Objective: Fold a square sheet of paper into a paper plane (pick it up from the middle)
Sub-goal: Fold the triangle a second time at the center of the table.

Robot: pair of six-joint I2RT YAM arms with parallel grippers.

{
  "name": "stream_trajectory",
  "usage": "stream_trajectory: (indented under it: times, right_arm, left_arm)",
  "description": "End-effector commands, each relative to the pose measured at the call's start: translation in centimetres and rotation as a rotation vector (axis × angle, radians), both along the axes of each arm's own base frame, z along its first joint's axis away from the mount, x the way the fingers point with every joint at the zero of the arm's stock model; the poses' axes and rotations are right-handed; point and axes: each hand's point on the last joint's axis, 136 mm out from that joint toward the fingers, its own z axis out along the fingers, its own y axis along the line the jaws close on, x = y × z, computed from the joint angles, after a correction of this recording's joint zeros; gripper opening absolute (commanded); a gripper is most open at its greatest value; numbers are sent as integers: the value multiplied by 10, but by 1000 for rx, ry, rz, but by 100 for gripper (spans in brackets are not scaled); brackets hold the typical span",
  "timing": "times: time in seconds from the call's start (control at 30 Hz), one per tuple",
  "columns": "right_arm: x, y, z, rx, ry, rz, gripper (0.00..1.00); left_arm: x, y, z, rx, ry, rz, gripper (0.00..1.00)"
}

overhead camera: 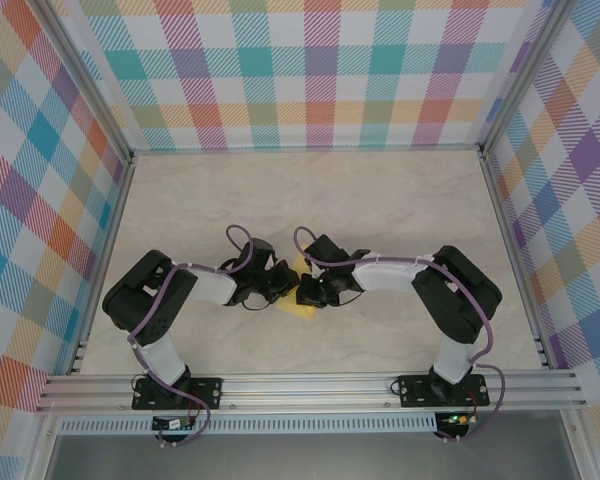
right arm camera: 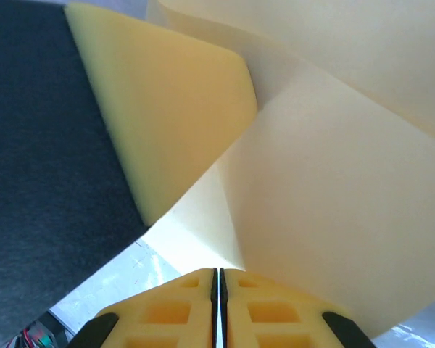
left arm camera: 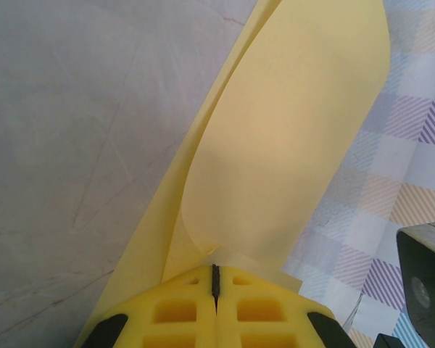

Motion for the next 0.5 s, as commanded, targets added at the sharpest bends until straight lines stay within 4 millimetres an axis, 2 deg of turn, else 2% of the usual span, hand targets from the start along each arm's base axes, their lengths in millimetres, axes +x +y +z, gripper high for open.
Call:
stream_trajectory:
  times: [0.0,0.47]
  right_arm:
    - [-5,-7,-9,-32,25,-3,12]
    - [-14,-24,-17,-88,33,-9,13]
  left_arm:
    - [-15,16,-29,84,82,5,0]
    - [-15,16,-30,84,83,3,0]
